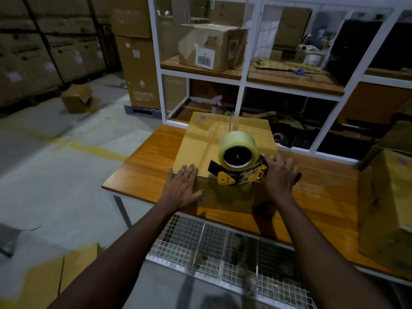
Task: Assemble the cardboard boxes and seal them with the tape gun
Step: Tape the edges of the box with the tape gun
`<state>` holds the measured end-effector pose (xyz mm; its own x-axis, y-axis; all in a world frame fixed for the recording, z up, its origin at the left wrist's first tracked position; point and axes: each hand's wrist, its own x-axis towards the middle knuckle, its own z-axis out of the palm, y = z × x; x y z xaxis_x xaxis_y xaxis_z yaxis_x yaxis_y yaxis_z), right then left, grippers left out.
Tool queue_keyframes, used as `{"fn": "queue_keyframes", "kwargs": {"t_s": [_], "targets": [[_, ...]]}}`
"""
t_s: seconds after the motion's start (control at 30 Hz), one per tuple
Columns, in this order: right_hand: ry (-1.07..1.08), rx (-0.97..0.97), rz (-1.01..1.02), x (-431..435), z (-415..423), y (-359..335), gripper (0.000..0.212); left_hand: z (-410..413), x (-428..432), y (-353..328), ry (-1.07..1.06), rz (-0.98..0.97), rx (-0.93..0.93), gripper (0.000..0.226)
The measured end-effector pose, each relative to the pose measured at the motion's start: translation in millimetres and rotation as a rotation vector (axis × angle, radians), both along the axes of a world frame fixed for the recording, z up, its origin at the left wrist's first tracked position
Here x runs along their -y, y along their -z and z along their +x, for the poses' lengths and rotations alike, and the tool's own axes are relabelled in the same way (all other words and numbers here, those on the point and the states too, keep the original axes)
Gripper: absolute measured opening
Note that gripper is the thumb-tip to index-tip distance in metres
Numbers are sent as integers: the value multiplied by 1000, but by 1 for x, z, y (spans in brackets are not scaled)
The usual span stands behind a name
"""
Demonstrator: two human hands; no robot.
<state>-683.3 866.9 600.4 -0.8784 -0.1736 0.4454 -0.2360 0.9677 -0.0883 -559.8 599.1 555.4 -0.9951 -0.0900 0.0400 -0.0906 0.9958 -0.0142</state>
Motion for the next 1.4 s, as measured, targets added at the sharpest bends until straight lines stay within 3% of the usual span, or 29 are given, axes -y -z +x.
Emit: {"fn": "queue_keyframes", "kwargs": {"t_s": [0.27,0.5,0.7,0.9,1.2,1.4], "targets": [[36,-94,-32,-71,-22,11,28,1,4,5,-41,-64,13,100],[39,-45,-34,-61,-17,9,23,5,18,-1,-141,-92,62,96],[3,44,-66,-39,3,7,33,3,12,-12,-304,-45,83,81],[-1,41,-107,-43,-2,10,28,-23,-65,-15,-8,-85,131,103],[49,32,-172,-101,-15,23,27,-25,-58,3,-25,-77,121,98],[89,47,-179,-121,-10,24,46,-28,-75,-3,-94,1,89,100]]}}
